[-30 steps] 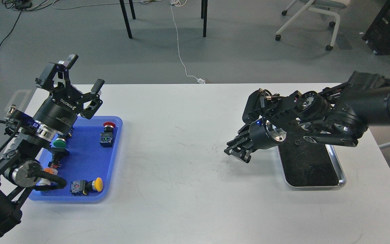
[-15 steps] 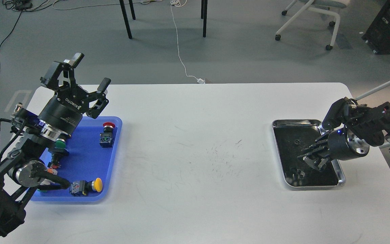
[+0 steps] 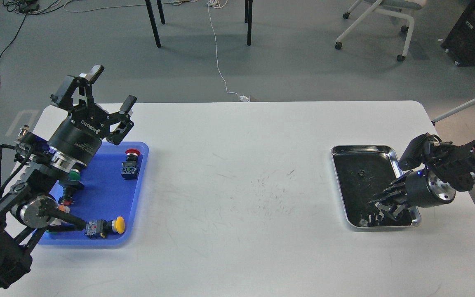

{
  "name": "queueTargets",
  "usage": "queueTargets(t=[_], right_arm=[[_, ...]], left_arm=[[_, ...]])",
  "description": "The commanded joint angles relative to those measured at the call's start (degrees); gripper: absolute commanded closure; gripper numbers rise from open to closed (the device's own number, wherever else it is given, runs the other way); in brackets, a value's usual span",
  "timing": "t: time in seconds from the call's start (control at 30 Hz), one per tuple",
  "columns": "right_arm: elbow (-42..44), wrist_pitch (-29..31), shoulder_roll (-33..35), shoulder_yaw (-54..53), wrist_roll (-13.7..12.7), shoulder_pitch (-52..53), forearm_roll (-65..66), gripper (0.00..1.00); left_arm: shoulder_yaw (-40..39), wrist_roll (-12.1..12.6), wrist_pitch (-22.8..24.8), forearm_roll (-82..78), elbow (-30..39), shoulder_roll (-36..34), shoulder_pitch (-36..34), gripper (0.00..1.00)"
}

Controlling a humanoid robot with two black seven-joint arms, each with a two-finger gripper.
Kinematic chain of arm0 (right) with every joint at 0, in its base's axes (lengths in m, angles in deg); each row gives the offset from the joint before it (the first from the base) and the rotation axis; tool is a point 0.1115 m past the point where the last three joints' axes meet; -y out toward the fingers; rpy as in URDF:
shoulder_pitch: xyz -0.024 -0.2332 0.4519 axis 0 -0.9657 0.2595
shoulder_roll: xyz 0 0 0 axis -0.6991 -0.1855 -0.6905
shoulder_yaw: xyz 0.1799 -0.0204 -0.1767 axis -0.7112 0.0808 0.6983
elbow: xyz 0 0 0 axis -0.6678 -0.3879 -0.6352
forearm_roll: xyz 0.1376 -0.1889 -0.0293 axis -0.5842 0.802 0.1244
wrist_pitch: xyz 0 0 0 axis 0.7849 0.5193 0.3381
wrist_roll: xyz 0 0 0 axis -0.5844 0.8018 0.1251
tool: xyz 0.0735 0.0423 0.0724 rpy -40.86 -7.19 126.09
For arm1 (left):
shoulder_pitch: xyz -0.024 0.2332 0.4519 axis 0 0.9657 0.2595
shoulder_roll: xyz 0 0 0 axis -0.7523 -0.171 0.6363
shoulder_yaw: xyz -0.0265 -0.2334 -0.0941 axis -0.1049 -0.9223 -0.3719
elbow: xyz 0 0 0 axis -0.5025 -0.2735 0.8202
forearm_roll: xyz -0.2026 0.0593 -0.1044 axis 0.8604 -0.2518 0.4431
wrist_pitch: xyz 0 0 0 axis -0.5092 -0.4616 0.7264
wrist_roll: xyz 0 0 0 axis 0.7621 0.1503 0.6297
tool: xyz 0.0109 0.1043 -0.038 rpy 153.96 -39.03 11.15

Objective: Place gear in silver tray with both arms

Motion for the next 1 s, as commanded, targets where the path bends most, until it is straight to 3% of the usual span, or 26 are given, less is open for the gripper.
queueTargets(t=[0.0,0.03,0.13,0.27,0.43,0.53,0.7,0.87,0.97], right_arm=[[0.29,0.01,-0.11,-0.03,0.01,-0.38,-0.06,0.74],[0.29,0.01,-0.11,-0.03,0.01,-0.38,-0.06,0.69],[0.12,-0.34,0.24,-0.38,0.01,-0.38,-0.15,0.27],[-0.41,-1.83,1.64,-1.69,0.01,0.06,-0.59,0.06],[-0.67,-2.37,3.75,-13.53,0.01,-0.46,-3.65,0.04],[-0.94,-2.72,3.58,-21.18,0.01,-3.44,-15.66,0.03],[-0.85,-3.24,2.44,-37.34,0.01,-13.45,-38.69,0.03],[-1.64,-3.25,-1.51,-57.03,0.01,-26.46,-53.57,0.01],[-1.73,-3.25,-4.23,-67.93,0.01,-34.02,-59.54,0.01]], left_arm=[[0.00,0.00,0.01,-0.01,0.00,0.00,0.00,0.01],[0.00,0.00,0.01,-0.01,0.00,0.00,0.00,0.01],[0.00,0.00,0.01,-0.01,0.00,0.00,0.00,0.01],[0.00,0.00,-0.08,-0.01,0.00,0.00,0.00,0.01],[0.00,0.00,-0.34,-0.09,-0.09,0.09,0.09,0.01],[0.00,0.00,-0.69,-0.18,-0.09,0.70,0.18,0.01],[-0.35,0.00,-2.00,-0.18,-0.09,1.06,0.79,0.01],[0.35,0.00,-4.91,-1.41,-0.09,1.06,1.58,0.01],[0.53,2.59,-5.09,-4.13,-0.70,2.02,1.58,0.01]])
